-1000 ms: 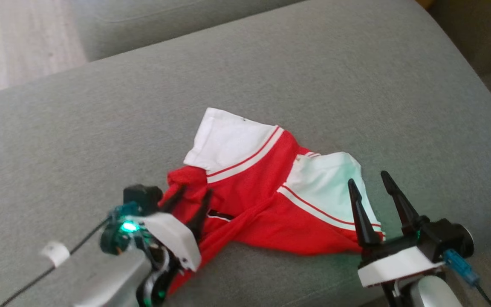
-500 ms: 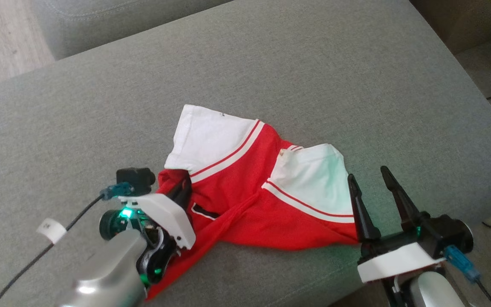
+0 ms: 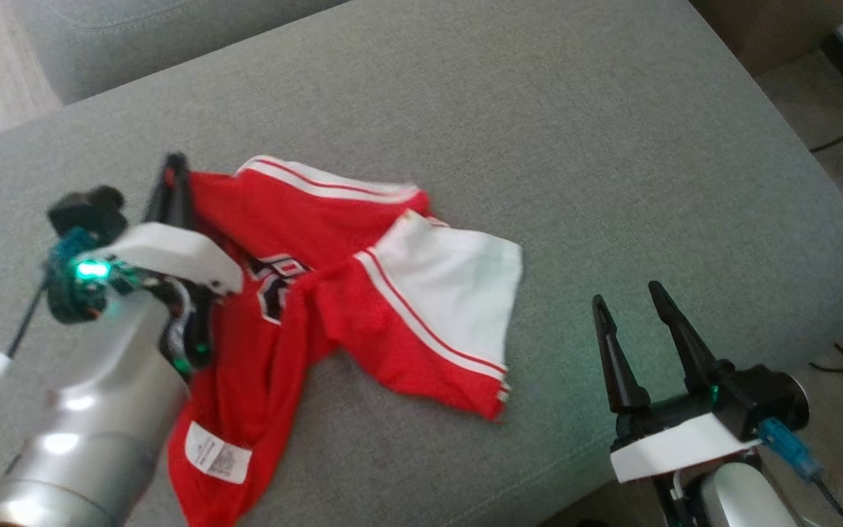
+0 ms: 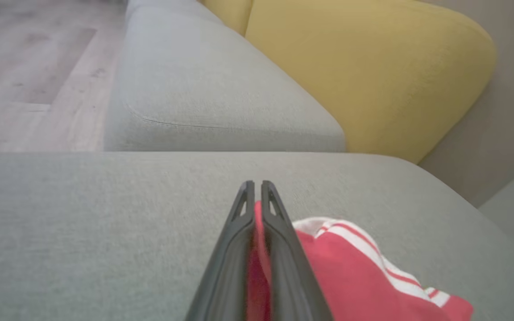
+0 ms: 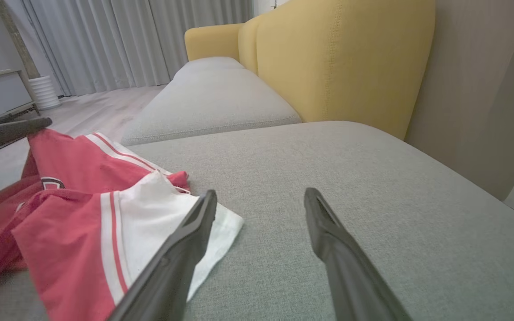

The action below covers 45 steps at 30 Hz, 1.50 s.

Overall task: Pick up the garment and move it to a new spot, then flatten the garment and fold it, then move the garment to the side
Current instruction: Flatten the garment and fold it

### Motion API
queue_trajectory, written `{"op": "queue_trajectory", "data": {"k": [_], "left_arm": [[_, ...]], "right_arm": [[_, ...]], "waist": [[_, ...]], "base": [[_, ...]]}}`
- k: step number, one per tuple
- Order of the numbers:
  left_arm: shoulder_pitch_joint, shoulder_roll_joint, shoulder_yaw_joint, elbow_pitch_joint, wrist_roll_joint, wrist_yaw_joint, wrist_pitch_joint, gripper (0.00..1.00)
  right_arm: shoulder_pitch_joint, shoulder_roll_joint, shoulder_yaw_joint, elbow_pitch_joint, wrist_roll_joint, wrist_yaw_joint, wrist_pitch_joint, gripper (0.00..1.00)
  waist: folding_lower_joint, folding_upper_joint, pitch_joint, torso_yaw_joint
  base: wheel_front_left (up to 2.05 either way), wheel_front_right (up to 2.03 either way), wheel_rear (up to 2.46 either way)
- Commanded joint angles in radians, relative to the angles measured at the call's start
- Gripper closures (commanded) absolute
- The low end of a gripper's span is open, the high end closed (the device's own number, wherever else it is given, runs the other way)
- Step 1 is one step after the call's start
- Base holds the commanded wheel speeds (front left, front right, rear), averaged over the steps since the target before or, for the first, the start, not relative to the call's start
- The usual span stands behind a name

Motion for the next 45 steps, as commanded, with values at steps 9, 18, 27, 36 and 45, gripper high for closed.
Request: {"op": "queue_trajectory", "data": {"k": [9,18,27,36,45], "left_arm": [[-0.109,0.108,0.262,-0.074,0.176,0.025,-0.018,1.0],[-0.076,0.114,0.262,0.063,0.214,-0.017,-0.019,0.0],[-0.006,0.051,0.175,-0.097,0.301,-0.032,0.008,0.0],[0.024,-0.025,0.044,-0.149,0.33,-0.079,0.14,0.0],[-0.081,0.001,0.006,-0.094,0.36,-0.105,0.229,0.0]], "right_arm": [[-0.056,-0.003,0.036,-0.034,0.015,0.007,-0.011,0.0],[-0.05,-0.003,0.038,-0.027,0.025,0.007,-0.011,0.0],[-0.031,-0.003,0.035,-0.029,0.034,0.007,-0.011,0.0],[-0.059,-0.003,0.06,-0.034,0.038,0.007,-0.011,0.0],[-0.07,-0.003,0.075,-0.041,0.052,0.007,-0.011,0.0]], "waist": [[-0.0001,0.0,0.026,-0.026],[-0.0001,0.0,0.016,-0.032],[-0.0001,0.0,0.012,0.007],[-0.0001,0.0,0.061,-0.009],[-0.0001,0.0,0.118,-0.038]], "base": [[0.0,0.0,0.0],[0.0,0.0,0.0],[0.0,0.0,0.0],[0.0,0.0,0.0],[0.0,0.0,0.0]]}}
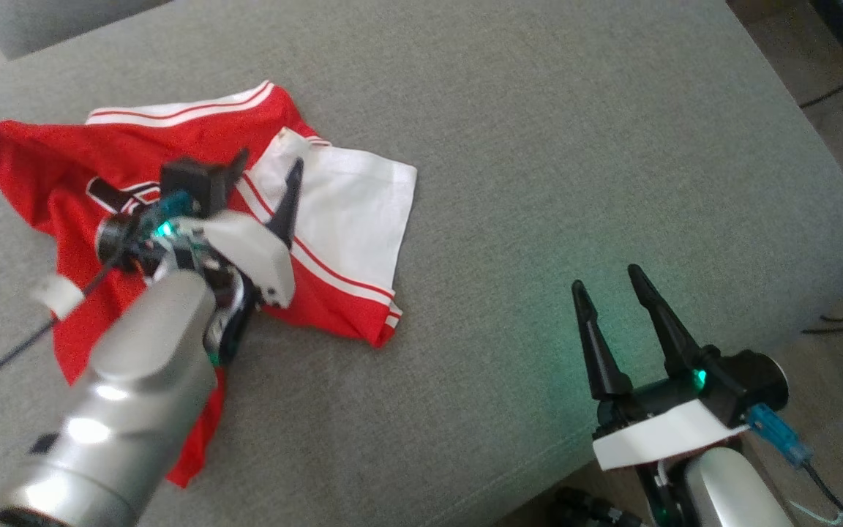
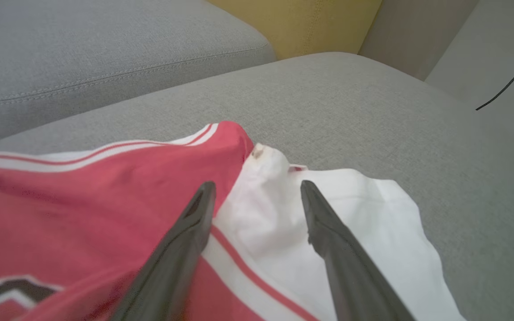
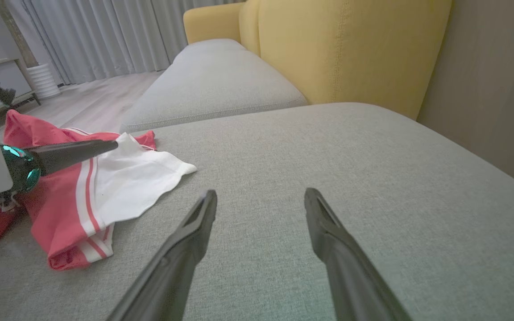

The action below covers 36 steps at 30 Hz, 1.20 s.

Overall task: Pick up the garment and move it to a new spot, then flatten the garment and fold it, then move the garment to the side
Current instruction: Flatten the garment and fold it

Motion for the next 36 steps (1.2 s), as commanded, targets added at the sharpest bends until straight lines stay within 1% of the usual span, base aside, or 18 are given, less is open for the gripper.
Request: {"op": "queue_trajectory", "data": {"k": [1,7,13,14,15,16,17,22,26,31,34,35,36], "left_arm": [[-0.07,0.028,0.024,-0.013,0.013,-0.008,0.006,0.0],[-0.121,0.022,-0.005,0.055,0.019,-0.037,0.07,0.0],[-0.135,0.02,-0.014,0.102,0.017,-0.047,0.08,0.0],[-0.136,0.018,-0.018,0.109,0.018,-0.052,0.079,0.27],[-0.139,0.017,-0.018,0.113,0.018,-0.054,0.071,0.69],[-0.14,0.013,-0.018,0.116,0.016,-0.056,0.062,0.88],[-0.14,0.008,-0.017,0.117,0.012,-0.059,0.054,1.0],[-0.13,-0.012,-0.011,0.107,0.004,-0.061,-0.009,1.0],[-0.097,-0.033,-0.005,0.07,-0.007,-0.059,-0.073,1.0],[-0.017,-0.057,0.002,-0.027,-0.01,-0.038,-0.186,1.0],[0.067,-0.067,-0.016,-0.108,0.009,-0.021,-0.223,1.0],[0.098,-0.067,-0.022,-0.135,0.02,-0.011,-0.231,0.82],[0.131,-0.065,-0.028,-0.165,0.031,-0.005,-0.237,0.76]], "right_arm": [[-0.035,-0.003,0.028,-0.034,0.01,0.007,-0.011,0.0],[-0.044,-0.003,0.039,-0.033,0.02,0.007,-0.011,0.0],[-0.048,-0.003,0.038,-0.032,0.023,0.007,-0.011,0.0],[-0.048,-0.003,0.037,-0.032,0.023,0.007,-0.011,0.0],[-0.048,-0.003,0.036,-0.032,0.023,0.007,-0.011,0.0],[-0.048,-0.003,0.034,-0.032,0.022,0.007,-0.011,0.0],[-0.047,-0.003,0.03,-0.032,0.022,0.007,-0.011,0.0],[-0.036,-0.003,0.013,-0.028,0.015,0.007,-0.011,0.0],[-0.028,-0.003,0.006,-0.025,0.007,0.007,-0.011,0.0],[-0.018,-0.003,-0.006,-0.023,0.001,0.007,-0.011,0.0],[-0.008,-0.003,-0.015,-0.021,-0.006,0.007,-0.011,0.0],[-0.005,-0.003,-0.017,-0.02,-0.008,0.007,-0.011,0.0],[-0.003,-0.003,-0.018,-0.019,-0.009,0.007,-0.011,0.0]], "waist": [[-0.0001,0.0,0.015,-0.01],[-0.0001,0.0,0.034,-0.021],[-0.0001,0.0,0.037,-0.026],[-0.0001,0.0,0.037,-0.025],[-0.0001,0.0,0.037,-0.024],[-0.0001,0.0,0.036,-0.022],[-0.0001,0.0,0.033,-0.019],[-0.0001,0.0,0.012,0.006],[-0.0001,0.0,-0.01,0.035],[-0.0001,0.0,-0.04,0.063],[-0.0001,0.0,-0.054,0.076],[-0.0001,0.0,-0.058,0.078],[-0.0001,0.0,-0.062,0.079]], "base": [[0.0,0.0,0.0],[0.0,0.0,0.0],[0.0,0.0,0.0],[0.0,0.0,0.0],[0.0,0.0,0.0],[0.0,0.0,0.0],[0.0,0.0,0.0],[0.0,0.0,0.0],[0.0,0.0,0.0],[0.0,0.0,0.0],[0.0,0.0,0.0],[0.0,0.0,0.0],[0.0,0.0,0.0]]}}
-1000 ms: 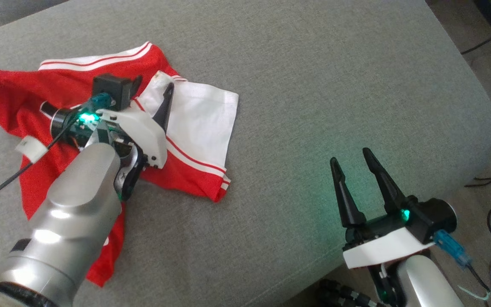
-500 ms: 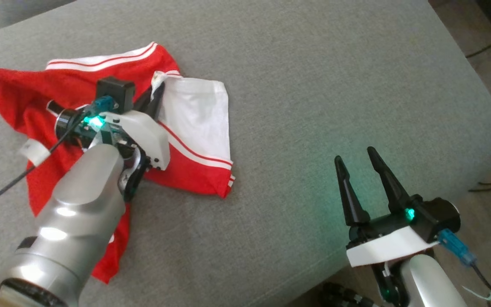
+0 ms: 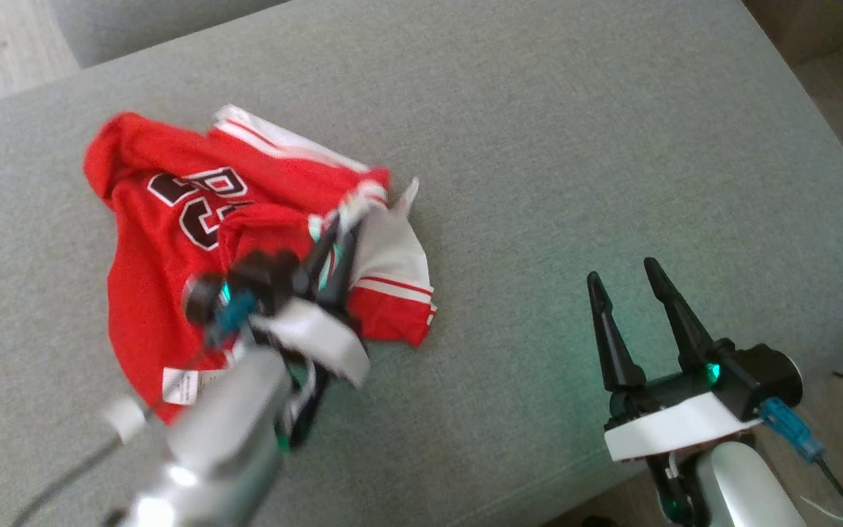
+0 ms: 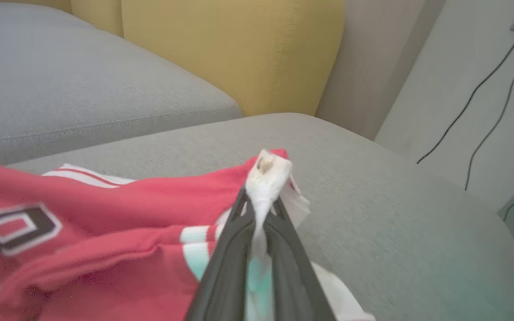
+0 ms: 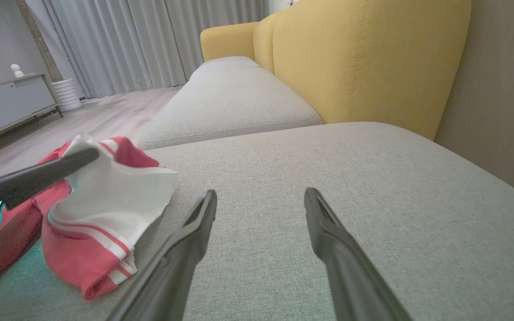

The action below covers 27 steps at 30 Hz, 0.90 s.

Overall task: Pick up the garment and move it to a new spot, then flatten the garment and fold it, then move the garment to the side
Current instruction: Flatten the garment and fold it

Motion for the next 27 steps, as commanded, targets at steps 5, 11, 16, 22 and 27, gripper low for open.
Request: {"op": "queue_trajectory", "data": {"k": [5,11,16,22,27], "left_arm": [[0.179,0.02,0.015,-0.151,0.026,0.029,-0.02,0.71],[0.309,0.049,0.028,-0.247,0.056,0.047,-0.021,0.48],[0.34,0.078,0.022,-0.334,0.085,0.051,-0.022,0.02],[0.287,0.091,0.008,-0.424,0.12,0.056,0.01,0.0],[0.18,0.097,0.01,-0.419,0.148,0.07,0.101,0.0]], "right_arm": [[0.018,-0.003,0.009,-0.021,-0.009,0.007,-0.011,0.0],[0.035,-0.003,0.001,-0.014,-0.014,0.007,-0.011,0.0],[0.039,-0.003,0.003,-0.012,-0.013,0.007,-0.011,0.0],[0.036,-0.003,0.005,-0.01,-0.014,0.007,-0.011,0.0],[0.026,-0.003,0.02,-0.007,-0.01,0.007,-0.011,0.0]], "waist": [[0.0001,0.0,-0.025,0.005],[0.0001,0.0,-0.051,0.002],[0.0001,0.0,-0.066,-0.001],[0.0001,0.0,-0.069,-0.001],[0.0001,0.0,-0.063,-0.015]], "base": [[0.0,0.0,0.0],[0.0,0.0,0.0],[0.0,0.0,0.0],[0.0,0.0,0.0],[0.0,0.0,0.0]]}}
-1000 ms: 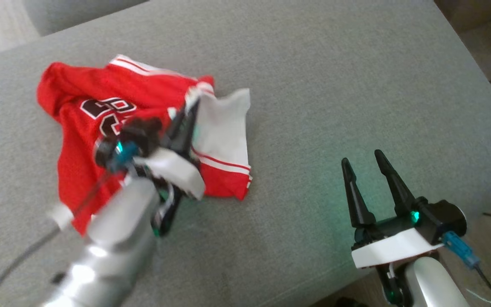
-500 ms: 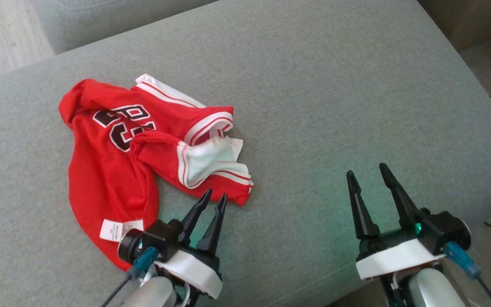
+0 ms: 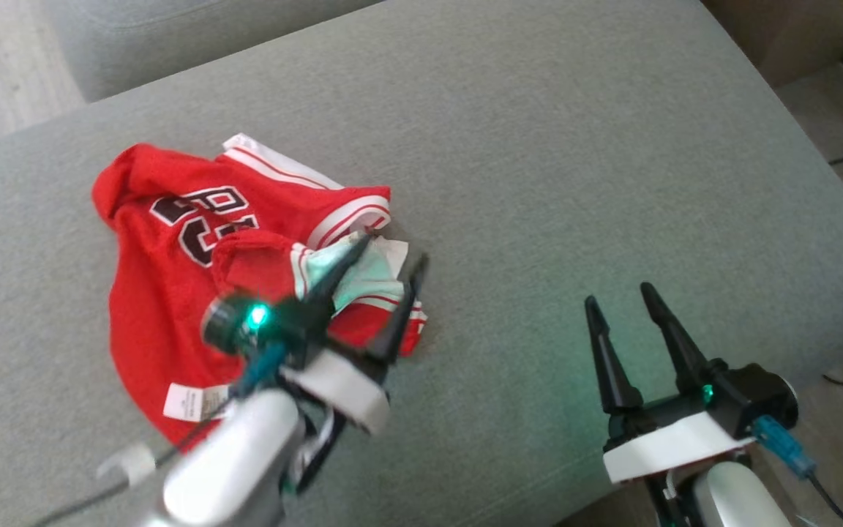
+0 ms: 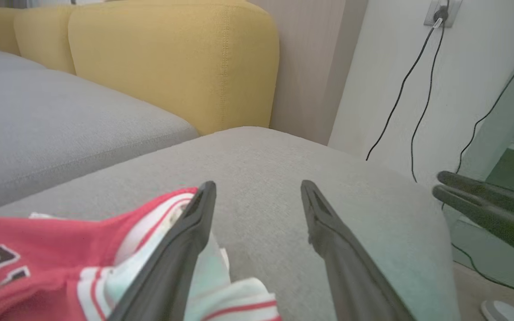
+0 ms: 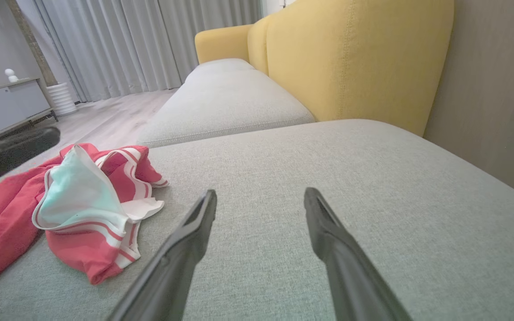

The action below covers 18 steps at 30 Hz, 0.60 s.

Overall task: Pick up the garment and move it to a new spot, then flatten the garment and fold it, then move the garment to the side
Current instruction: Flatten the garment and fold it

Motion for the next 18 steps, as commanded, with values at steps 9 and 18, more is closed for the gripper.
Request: {"op": "queue_trajectory", "data": {"k": [9,18], "left_arm": [[-0.123,0.071,0.035,0.106,0.005,0.004,0.149,0.0],[-0.138,0.082,0.006,0.163,0.004,-0.017,0.204,0.87]], "right_arm": [[-0.009,-0.003,0.029,-0.026,0.012,0.007,-0.011,0.0],[-0.012,-0.003,0.023,-0.034,0.017,0.007,-0.011,0.0]], "waist": [[0.0,0.0,0.012,-0.051],[0.0,0.0,0.03,-0.038]], "base": [[0.0,0.0,0.0],[0.0,0.0,0.0]]}}
